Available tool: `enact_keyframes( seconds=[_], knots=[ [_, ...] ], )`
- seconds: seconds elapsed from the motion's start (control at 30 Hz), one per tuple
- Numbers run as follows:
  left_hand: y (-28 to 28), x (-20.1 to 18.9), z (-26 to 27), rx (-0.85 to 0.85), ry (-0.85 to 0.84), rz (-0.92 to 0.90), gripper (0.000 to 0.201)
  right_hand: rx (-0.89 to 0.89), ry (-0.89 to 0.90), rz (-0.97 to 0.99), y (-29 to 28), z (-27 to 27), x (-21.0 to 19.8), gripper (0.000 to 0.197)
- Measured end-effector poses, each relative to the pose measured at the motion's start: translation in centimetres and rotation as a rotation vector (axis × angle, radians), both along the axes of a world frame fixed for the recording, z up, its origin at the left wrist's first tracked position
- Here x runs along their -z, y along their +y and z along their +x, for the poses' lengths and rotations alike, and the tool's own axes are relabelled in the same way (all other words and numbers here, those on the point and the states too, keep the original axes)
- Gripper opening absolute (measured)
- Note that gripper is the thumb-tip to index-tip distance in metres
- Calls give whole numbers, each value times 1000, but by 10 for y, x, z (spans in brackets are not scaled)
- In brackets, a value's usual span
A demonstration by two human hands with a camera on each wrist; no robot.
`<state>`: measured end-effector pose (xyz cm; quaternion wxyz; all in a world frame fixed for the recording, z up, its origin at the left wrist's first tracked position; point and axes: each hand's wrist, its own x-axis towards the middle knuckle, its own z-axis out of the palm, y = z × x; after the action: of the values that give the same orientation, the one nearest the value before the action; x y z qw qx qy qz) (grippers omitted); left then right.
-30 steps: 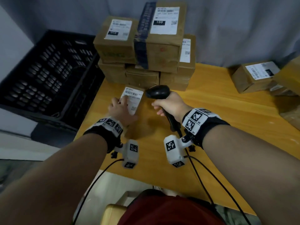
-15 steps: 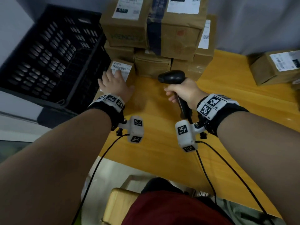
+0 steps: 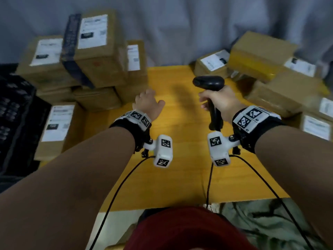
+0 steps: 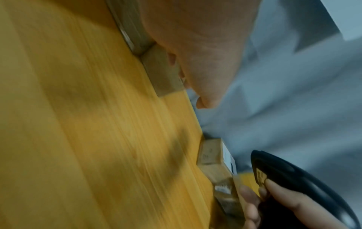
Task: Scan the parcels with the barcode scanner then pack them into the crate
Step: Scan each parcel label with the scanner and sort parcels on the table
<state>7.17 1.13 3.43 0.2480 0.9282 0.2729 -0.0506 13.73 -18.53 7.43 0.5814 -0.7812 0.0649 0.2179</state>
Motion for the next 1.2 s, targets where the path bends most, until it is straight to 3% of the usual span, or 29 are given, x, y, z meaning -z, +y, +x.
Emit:
enact_keyframes(
  seconds=[0.27, 0.43, 0.57, 0.63, 0.7, 0.77, 0.9, 1.07, 1.13, 1.2],
  knots=[
    [-120, -9, 72, 166, -30, -132, 48, 268, -184, 39, -127, 41, -15, 6],
    [-173, -13, 115, 85, 2, -414, 59, 318, -194, 19, -183, 82, -23, 6],
    [-219, -28, 159, -35, -83, -714, 43, 328, -194, -30, -217, 125, -21, 5],
    [-239, -35, 181, -158, -81, -846, 67, 328, -199, -37, -225, 145, -19, 12],
    [-255, -37, 200, -170, -30, -927, 83, 340, -206, -22, -228, 161, -14, 21],
    [-265, -37, 215, -140, 10, -926, 84, 368, -206, -13, -228, 172, -8, 26],
    [-272, -29, 233, -247, 26, -994, 91, 410, -196, -51, -231, 183, 7, 36],
    [-270, -30, 230, -401, -32, -1219, 63, 439, -181, -79, -238, 183, 18, 43],
    [-260, -30, 219, -393, -59, -1210, 54, 462, -174, -37, -239, 180, 18, 41],
    [-243, -26, 202, -340, -114, -1148, 61, 482, -143, 46, -237, 177, 15, 29]
  ],
)
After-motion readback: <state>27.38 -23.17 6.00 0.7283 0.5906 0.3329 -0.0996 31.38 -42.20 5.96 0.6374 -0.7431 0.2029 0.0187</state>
